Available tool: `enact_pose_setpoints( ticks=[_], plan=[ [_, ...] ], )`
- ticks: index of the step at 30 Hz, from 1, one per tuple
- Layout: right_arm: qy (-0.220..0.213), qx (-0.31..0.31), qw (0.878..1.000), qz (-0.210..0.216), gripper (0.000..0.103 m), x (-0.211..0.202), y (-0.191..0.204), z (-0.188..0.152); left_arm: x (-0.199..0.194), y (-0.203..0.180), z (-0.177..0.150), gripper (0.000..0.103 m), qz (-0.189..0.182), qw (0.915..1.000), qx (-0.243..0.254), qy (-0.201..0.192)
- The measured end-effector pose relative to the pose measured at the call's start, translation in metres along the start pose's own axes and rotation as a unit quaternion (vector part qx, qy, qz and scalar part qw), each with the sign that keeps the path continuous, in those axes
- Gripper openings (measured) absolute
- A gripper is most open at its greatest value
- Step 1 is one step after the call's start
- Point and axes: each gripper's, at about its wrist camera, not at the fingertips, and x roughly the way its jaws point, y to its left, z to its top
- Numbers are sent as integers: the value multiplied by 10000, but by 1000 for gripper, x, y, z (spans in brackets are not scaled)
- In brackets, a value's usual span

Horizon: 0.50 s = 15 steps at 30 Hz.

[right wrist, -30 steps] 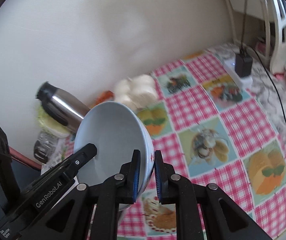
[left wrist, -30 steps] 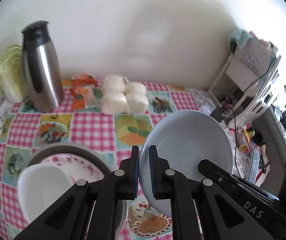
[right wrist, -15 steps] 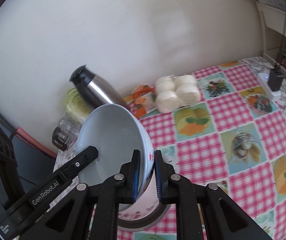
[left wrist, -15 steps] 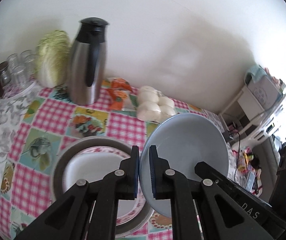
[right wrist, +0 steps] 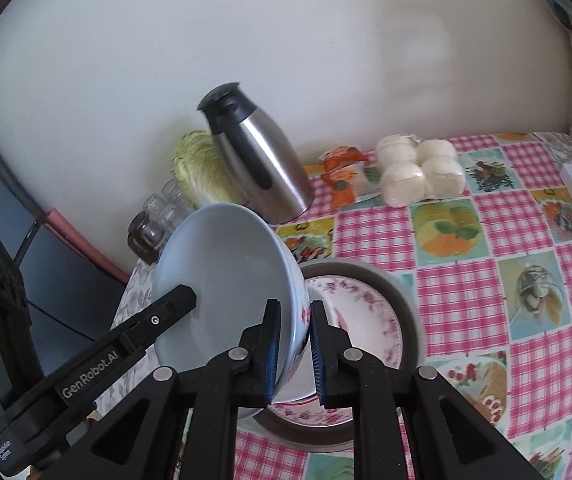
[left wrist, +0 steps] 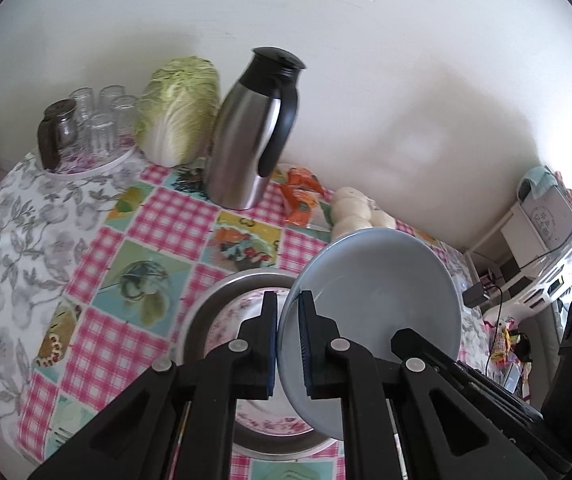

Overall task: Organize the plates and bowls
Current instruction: 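Carry the round bowl over the steel basin with the right gripper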

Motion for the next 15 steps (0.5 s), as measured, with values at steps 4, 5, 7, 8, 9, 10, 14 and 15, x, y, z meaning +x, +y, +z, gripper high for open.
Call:
enact_pose_setpoints(
  ticks=[4, 5, 7, 8, 9, 10, 14, 15],
  plan=[
    [66, -64, 9999, 72, 16, 6, 10, -3, -3, 11, -1, 10, 63, 10000, -66, 6],
    [80, -74, 9999, 84, 16, 7, 12, -3, -2, 13, -1, 10, 77, 9999, -80, 19],
    [115, -106, 9998, 83, 16, 11, 15, -3, -1, 17, -2, 10, 106, 9999, -104, 55],
    [137, -128, 9998, 70, 16, 12, 16, -4, 0, 19, -2, 10, 118, 9998, -115, 75],
    [166, -152, 9997, 50, 16, 15, 18, -5, 2, 22, -2, 10, 125, 9998, -139, 104],
    [194, -171, 9997, 30, 16, 17, 20, -6, 2, 23, -3, 10, 126, 9997, -153, 123],
    [324, -211, 9992, -32, 17, 27, 21, -8, 8, 28, -4, 10, 138, 9995, -200, 223],
    [349, -211, 9992, -44, 17, 29, 21, -9, 10, 29, -4, 10, 135, 9994, -207, 248]
  ],
)
